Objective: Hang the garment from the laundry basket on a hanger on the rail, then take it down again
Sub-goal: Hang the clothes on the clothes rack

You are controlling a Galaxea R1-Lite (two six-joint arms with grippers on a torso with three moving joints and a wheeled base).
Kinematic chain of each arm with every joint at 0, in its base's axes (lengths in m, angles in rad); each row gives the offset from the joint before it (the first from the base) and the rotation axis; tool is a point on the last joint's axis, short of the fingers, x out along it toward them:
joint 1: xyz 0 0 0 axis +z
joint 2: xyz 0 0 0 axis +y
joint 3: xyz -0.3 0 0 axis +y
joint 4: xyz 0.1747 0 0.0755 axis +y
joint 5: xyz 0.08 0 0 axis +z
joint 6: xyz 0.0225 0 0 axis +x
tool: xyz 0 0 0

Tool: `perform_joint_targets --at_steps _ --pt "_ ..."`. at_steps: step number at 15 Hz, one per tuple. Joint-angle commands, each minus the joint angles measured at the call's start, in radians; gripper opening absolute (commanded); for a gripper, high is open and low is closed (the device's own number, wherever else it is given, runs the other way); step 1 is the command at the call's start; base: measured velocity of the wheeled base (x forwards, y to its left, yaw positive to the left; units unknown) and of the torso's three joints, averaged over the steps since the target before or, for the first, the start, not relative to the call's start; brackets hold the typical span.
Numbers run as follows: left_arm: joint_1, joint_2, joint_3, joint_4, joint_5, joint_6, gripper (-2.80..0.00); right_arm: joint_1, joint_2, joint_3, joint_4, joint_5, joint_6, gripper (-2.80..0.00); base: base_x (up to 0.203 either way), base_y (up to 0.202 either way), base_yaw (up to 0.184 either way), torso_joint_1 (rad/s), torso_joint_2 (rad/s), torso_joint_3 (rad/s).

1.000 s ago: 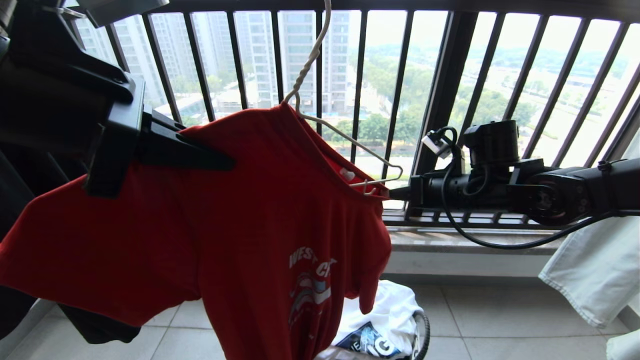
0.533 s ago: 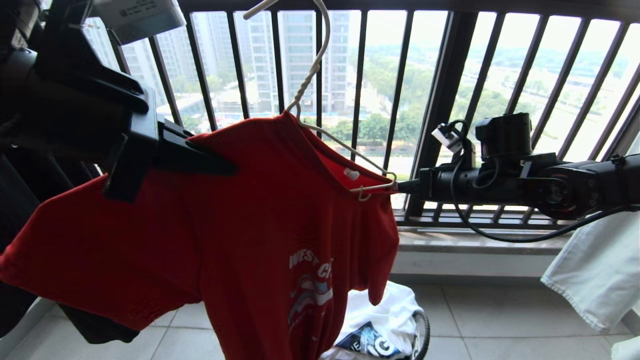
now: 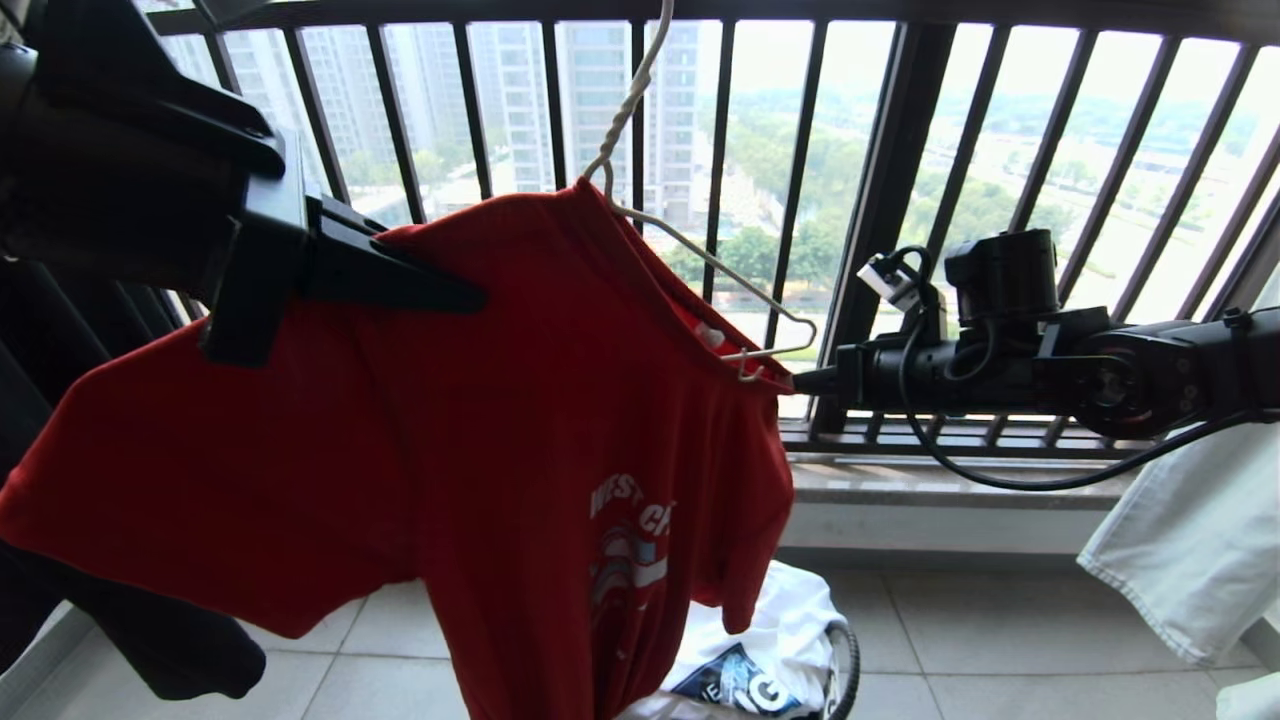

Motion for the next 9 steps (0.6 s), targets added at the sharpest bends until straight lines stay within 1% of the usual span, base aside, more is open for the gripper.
perform_joint_targets --at_steps 1,5,9 --pt "-0.009 -0.006 -0.002 0.003 -0.003 0.001 -2.8 0.013 0.004 0.005 0.0 0.004 0.001 -2.8 0.0 0.0 0.0 0.0 0.0 0.0" --pt "-0.01 -0.006 -0.016 0.003 -0.004 0.0 -2.8 0.035 0.004 0.017 0.0 0.003 0.0 -2.8 0.0 0.0 0.0 0.0 0.0 0.0" --pt "-0.01 0.0 -0.015 0.003 -0.003 0.001 -2.8 0.077 -0.002 0.046 -0.001 0.001 -0.002 -2.8 0.0 0.0 0.0 0.0 0.0 0.0"
